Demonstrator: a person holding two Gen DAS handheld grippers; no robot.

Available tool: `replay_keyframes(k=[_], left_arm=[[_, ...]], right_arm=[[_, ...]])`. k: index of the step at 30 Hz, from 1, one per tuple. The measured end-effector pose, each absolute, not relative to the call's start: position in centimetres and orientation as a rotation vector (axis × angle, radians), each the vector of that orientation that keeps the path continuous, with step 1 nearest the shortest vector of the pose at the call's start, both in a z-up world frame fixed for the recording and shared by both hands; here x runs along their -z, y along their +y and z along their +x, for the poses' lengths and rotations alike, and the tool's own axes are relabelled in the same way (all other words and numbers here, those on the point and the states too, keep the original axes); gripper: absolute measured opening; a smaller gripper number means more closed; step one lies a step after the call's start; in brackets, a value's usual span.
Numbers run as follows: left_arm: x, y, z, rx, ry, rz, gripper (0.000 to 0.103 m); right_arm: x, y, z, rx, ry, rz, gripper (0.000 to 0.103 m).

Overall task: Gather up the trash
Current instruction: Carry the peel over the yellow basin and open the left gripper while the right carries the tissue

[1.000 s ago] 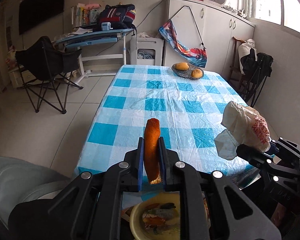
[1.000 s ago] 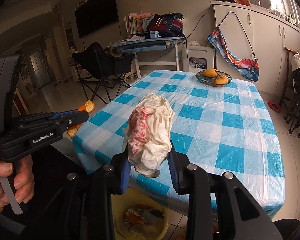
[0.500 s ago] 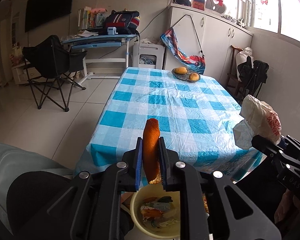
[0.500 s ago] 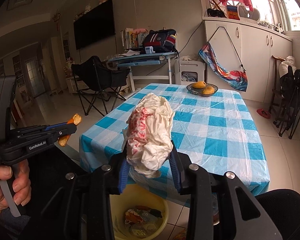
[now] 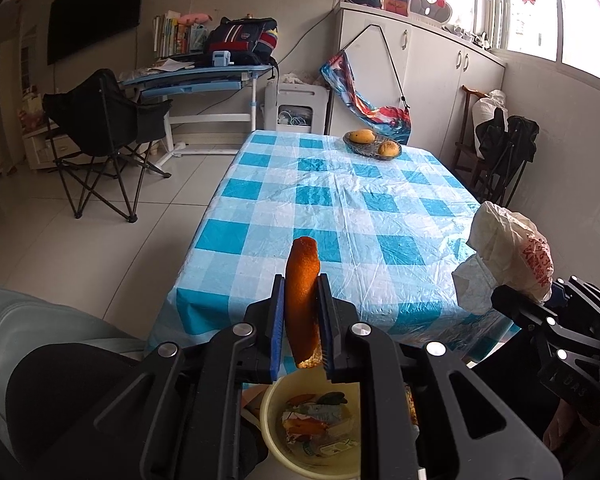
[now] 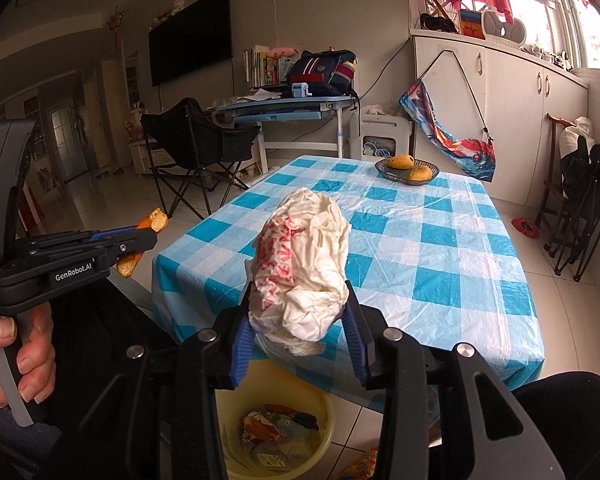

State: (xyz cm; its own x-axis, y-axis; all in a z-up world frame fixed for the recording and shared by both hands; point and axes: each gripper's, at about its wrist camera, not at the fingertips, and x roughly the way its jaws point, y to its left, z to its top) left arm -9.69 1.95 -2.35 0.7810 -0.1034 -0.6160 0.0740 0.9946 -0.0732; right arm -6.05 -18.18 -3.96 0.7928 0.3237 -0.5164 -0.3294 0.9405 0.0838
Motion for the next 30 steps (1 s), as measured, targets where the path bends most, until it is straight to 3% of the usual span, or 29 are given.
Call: replay_keyframes(k=[30], left_arm=[[2.78, 1.76, -9.36, 0.093, 0.676, -0.045, 0.014]], right_arm=[[4.59, -17.87, -6.20, -0.358, 0.567, -0.037, 0.040]])
